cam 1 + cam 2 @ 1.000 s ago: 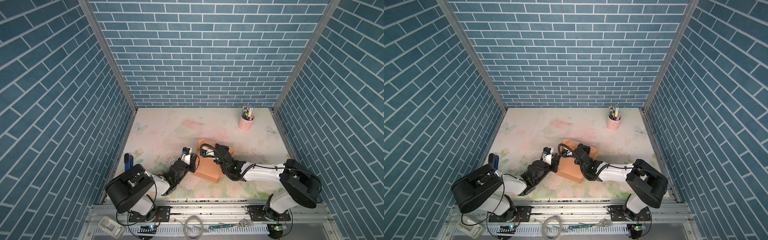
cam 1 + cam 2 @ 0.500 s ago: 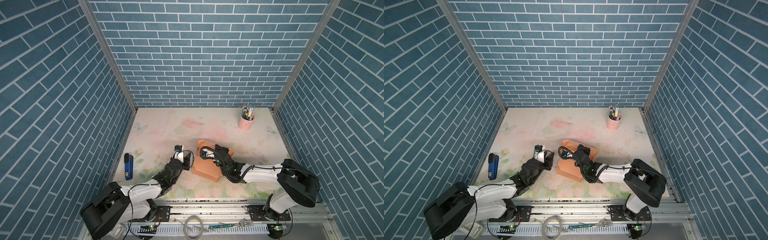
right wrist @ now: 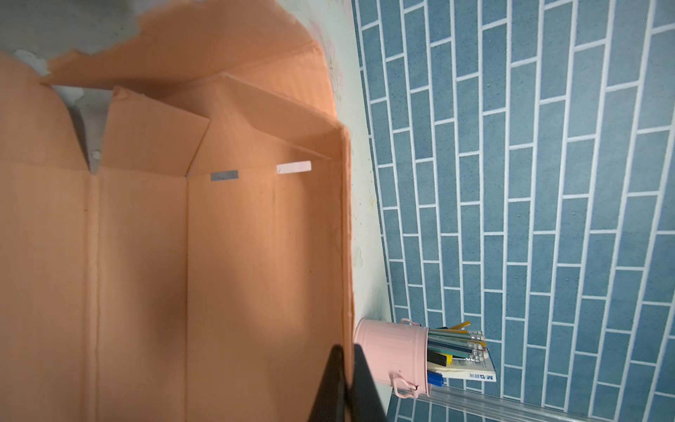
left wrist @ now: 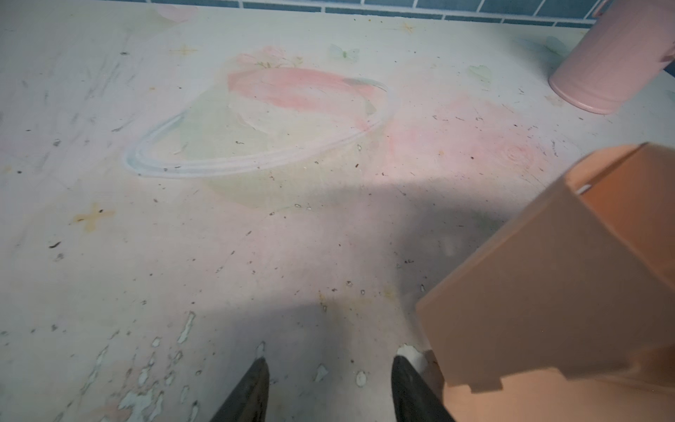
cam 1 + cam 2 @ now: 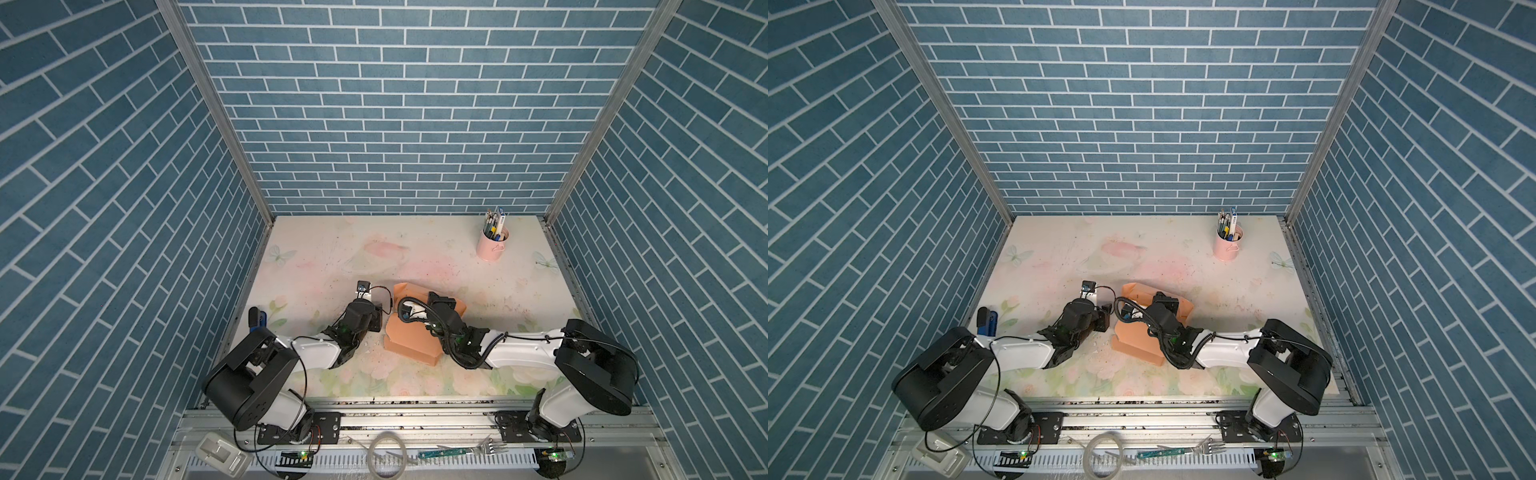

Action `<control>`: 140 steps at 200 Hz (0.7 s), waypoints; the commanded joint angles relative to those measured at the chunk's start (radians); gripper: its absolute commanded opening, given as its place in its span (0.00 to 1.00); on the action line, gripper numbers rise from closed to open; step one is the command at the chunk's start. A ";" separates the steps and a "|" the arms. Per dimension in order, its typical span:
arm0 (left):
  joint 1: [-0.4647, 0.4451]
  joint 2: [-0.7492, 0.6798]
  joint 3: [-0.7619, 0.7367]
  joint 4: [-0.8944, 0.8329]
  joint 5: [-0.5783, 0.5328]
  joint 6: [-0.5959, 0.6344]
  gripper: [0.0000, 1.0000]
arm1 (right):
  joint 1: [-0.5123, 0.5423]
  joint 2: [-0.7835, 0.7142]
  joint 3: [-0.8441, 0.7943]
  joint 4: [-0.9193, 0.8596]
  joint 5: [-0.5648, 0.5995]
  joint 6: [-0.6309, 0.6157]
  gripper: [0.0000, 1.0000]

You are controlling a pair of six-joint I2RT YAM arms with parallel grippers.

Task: Fold the paper box

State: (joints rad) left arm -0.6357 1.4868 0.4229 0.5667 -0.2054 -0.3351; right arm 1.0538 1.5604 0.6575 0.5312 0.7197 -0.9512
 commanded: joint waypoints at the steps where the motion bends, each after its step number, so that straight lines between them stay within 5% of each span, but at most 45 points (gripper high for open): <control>1: 0.016 0.048 0.033 0.073 0.107 0.057 0.56 | 0.006 -0.009 -0.008 -0.015 0.009 -0.008 0.07; 52: 0.024 0.134 0.032 0.226 0.283 0.091 0.56 | 0.006 0.002 0.004 -0.031 0.004 0.004 0.07; 140: 0.024 0.119 -0.024 0.302 0.353 0.079 0.54 | -0.002 0.007 0.017 -0.087 0.000 -0.006 0.07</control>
State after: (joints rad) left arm -0.6182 1.6157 0.4217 0.8303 0.1165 -0.2607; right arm 1.0531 1.5604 0.6579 0.4755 0.7185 -0.9489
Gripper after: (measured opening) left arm 0.539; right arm 0.070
